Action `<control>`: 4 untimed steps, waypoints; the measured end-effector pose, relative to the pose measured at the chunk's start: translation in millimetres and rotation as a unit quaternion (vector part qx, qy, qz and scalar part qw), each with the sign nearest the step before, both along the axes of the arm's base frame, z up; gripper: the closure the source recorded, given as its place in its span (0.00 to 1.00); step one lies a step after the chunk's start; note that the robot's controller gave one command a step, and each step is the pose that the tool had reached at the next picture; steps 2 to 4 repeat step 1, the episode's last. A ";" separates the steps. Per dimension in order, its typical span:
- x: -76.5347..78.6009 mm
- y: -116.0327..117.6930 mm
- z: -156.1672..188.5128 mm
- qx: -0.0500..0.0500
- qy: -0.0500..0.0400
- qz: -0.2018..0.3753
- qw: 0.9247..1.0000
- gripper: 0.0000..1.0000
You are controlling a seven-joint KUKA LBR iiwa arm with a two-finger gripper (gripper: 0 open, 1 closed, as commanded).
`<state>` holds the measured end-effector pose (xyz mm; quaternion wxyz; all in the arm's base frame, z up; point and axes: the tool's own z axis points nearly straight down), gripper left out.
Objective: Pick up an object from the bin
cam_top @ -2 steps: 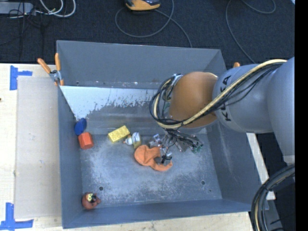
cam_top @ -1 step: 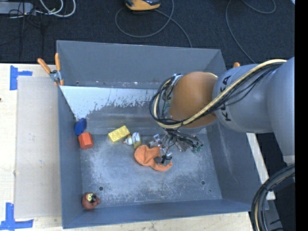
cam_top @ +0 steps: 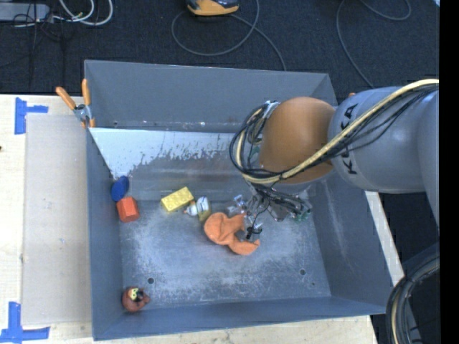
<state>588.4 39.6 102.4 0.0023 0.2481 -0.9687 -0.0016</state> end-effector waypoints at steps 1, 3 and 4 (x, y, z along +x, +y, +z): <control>0.6 17.7 223.0 0.000 -0.003 -0.007 1.000 1.00; 0.6 17.7 223.0 0.000 -0.003 -0.007 1.000 1.00; 0.6 17.7 223.0 0.000 -0.003 -0.007 1.000 1.00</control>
Offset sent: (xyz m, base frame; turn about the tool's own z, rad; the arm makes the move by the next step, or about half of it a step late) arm 0.0000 0.0000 0.0000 0.0000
